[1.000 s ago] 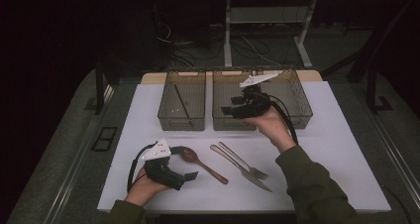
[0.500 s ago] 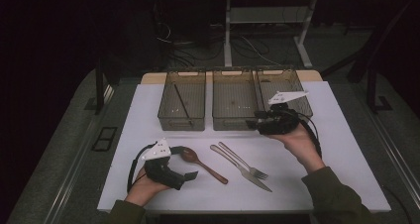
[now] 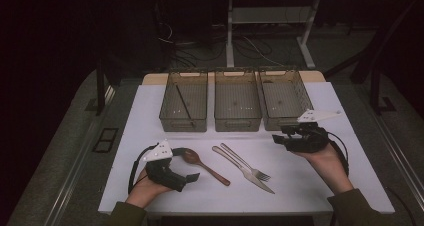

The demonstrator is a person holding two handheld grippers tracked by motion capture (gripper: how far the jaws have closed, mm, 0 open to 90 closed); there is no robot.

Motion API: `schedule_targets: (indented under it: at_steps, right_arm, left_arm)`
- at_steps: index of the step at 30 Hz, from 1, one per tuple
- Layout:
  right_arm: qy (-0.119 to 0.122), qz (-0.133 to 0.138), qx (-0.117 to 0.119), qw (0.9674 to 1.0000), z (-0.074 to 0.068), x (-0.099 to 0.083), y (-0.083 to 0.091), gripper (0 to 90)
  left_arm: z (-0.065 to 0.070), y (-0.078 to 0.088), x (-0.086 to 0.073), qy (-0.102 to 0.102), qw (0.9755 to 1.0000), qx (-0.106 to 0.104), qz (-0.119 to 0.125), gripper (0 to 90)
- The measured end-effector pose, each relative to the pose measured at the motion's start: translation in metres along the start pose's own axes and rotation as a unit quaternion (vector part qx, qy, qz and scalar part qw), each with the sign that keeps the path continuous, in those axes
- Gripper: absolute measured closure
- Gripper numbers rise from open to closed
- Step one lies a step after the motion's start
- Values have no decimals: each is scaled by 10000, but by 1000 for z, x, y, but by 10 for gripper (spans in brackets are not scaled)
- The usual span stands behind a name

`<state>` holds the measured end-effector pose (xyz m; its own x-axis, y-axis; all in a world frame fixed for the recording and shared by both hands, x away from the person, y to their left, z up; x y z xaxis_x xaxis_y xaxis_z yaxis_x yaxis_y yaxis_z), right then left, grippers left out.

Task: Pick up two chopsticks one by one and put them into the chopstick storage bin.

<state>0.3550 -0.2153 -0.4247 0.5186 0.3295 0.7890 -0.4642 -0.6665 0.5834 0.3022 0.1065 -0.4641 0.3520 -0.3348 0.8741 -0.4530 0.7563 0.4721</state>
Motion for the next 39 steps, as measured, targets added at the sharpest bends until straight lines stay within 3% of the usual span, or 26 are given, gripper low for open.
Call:
schedule_targets:
  at_steps: [15,19,31,39]
  right_arm:
    - [-177,-394,-433,9981,21,-53,30,589]
    - [-258,-591,-597,9961,28,-69,36,637]
    - [-544,-1072,-769,9898,40,-108,47,747]
    - [-583,-1281,-909,9859,46,-122,48,800]
  left_arm:
    - [-1,1,-1,-23,10000,87,2,0]
    - [-1,2,0,-17,9999,110,15,0]
    - [-1,3,-1,-29,9999,170,10,0]
    - [1,2,-1,-46,9999,159,-8,0]
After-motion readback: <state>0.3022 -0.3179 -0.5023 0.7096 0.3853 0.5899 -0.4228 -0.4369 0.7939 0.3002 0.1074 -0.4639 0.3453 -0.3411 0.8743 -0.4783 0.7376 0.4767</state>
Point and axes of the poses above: each handheld gripper's, and its own axes: y roughly backward along the jaws, x roughly out of its top, z roughly to its right, the point moved 8 cm from there along -y, roughly forward along the jaws, and after that the axes turned 6 degrees about x, right-handed, at the moved point
